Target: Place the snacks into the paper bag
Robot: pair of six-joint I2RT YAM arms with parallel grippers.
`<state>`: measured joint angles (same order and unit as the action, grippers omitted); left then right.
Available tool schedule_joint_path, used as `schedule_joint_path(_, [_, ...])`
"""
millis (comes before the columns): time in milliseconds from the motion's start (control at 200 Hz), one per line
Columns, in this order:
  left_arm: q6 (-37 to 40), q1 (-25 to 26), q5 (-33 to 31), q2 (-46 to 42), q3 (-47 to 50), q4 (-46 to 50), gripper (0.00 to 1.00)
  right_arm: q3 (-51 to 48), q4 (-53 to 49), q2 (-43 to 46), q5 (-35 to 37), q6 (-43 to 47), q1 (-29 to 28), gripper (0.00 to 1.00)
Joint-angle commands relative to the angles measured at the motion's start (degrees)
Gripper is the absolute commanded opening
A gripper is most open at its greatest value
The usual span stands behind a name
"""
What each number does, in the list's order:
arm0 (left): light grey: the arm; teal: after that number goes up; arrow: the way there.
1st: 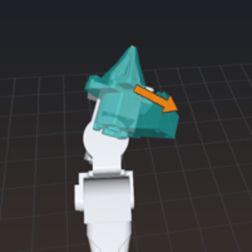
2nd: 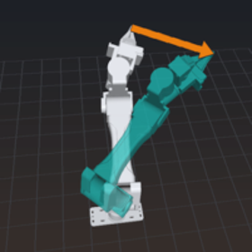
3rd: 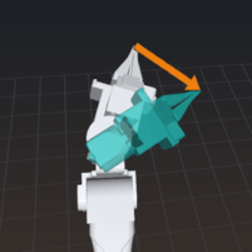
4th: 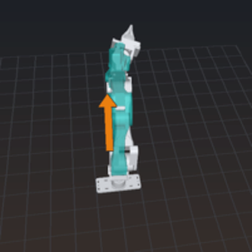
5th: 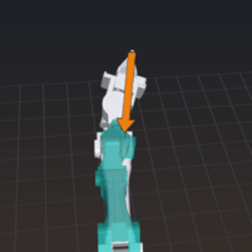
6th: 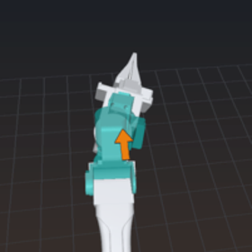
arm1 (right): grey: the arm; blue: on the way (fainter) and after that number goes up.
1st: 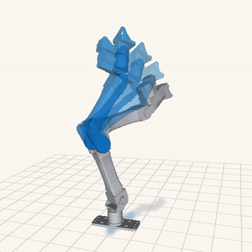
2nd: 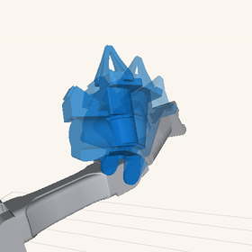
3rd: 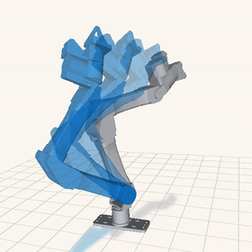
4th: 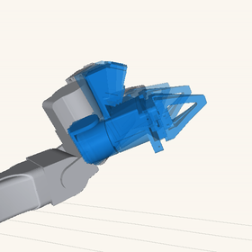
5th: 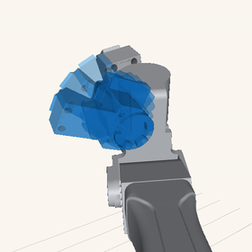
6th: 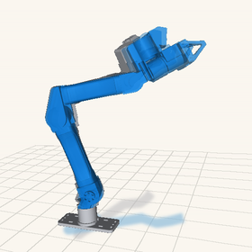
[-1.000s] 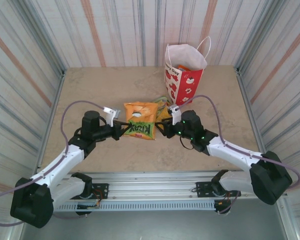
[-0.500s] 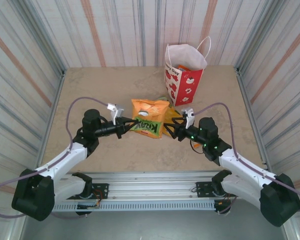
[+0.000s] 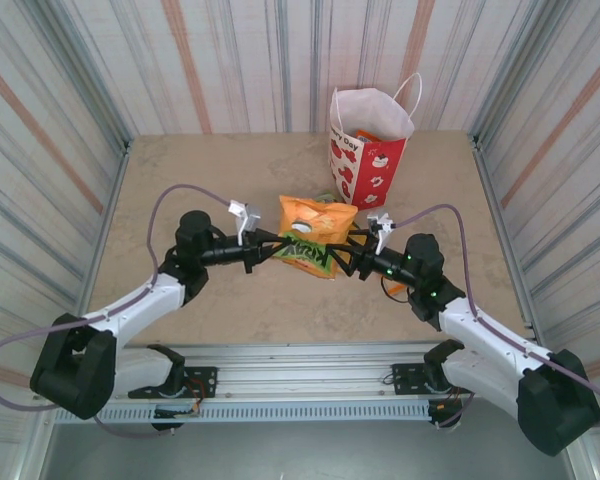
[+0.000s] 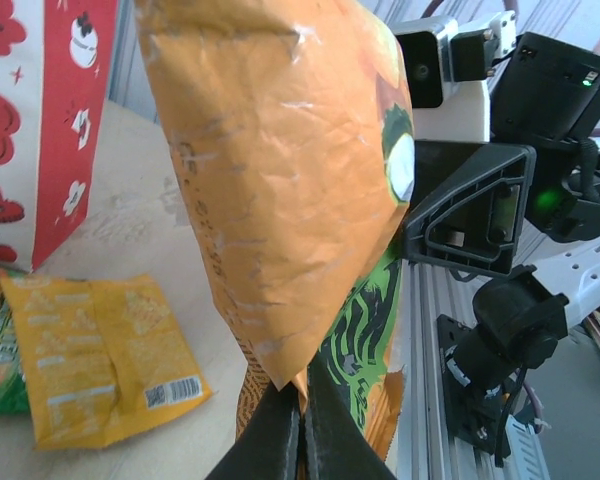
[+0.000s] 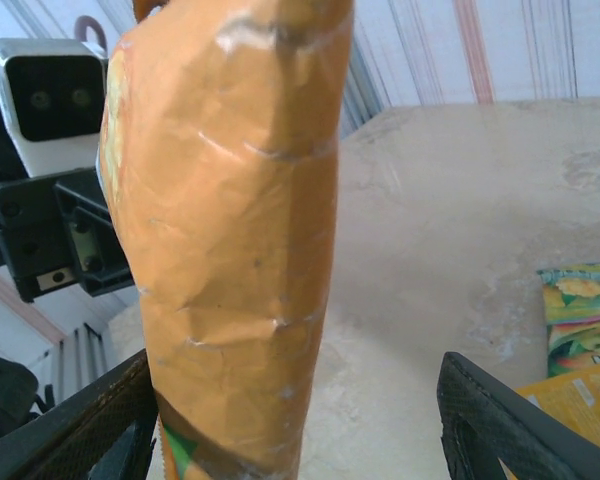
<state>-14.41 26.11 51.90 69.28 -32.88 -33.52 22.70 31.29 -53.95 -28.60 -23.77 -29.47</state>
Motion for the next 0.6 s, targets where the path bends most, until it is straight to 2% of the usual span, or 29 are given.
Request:
schedule_joint_path(0, [-0.46, 1.08, 2.14, 2.07, -2.35, -3.65, 0.0, -0.08, 4.93, -1.09, -3.1, -2.68, 0.47, 0.72])
schedule_joint_path(80, [-0.93, 1.65, 1.18, 3.09, -2.54, -4.67, 0.0, 0.53, 6.03, -1.93, -4.87, -3.16, 0.48, 0.67])
schedule_joint_path(261, [-2.29, 1.73, -1.44, 4.59, -3.09, -5.14, 0.0, 0.68, 5.13, -1.47, -4.63, -2.75, 0.51, 0.43])
schedule_joint_path(371, [-2.16, 1.75, -2.13, 4.98, -3.67, -4.28, 0.02, 0.69, 3.42, -0.33, -3.73, -2.14, 0.47, 0.32])
schedule_joint_path(596, [-2.47, 1.71, -3.91, 5.67, -4.43, -2.93, 0.13, 0.56, 0.01, 2.66, 0.08, -0.75, 0.47, 0.19])
